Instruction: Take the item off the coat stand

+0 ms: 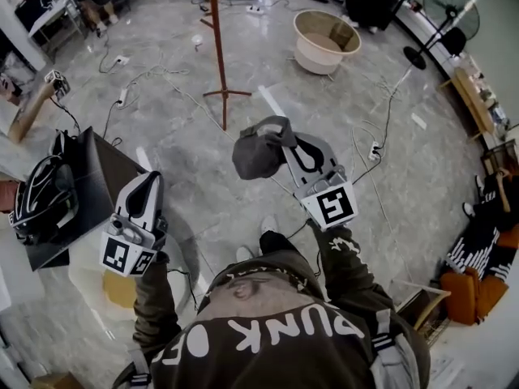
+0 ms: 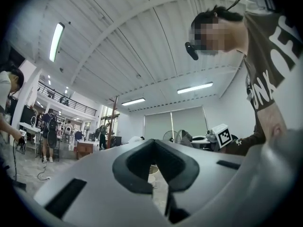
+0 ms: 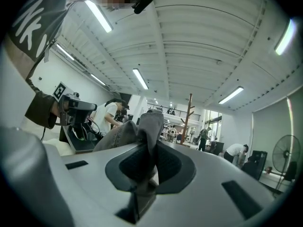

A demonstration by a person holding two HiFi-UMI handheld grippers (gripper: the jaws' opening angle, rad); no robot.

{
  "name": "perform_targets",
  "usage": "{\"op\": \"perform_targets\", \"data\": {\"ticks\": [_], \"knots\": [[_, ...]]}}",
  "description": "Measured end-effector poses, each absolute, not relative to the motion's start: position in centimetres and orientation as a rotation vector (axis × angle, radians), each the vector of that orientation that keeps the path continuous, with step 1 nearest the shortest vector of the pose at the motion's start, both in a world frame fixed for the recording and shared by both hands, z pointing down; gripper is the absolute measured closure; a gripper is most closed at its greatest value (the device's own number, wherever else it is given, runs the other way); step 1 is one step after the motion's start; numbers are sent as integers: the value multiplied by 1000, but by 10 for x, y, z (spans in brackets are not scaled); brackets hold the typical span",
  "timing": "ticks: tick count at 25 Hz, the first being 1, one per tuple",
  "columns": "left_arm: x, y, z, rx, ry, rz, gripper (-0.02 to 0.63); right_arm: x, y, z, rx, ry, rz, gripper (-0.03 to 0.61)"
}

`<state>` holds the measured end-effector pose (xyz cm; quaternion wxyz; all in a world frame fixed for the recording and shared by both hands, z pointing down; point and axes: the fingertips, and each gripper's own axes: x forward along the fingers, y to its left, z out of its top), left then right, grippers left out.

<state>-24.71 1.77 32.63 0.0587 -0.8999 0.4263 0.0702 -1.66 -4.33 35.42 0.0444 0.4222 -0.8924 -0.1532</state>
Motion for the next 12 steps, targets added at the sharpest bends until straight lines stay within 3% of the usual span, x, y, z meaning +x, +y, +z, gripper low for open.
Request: {"op": "perform_targets", "data": {"ticks": [12], "knots": [[-291,81,330,-2720,1306,292,609,-58,29,353,1266,-2715,-441,541]]}}
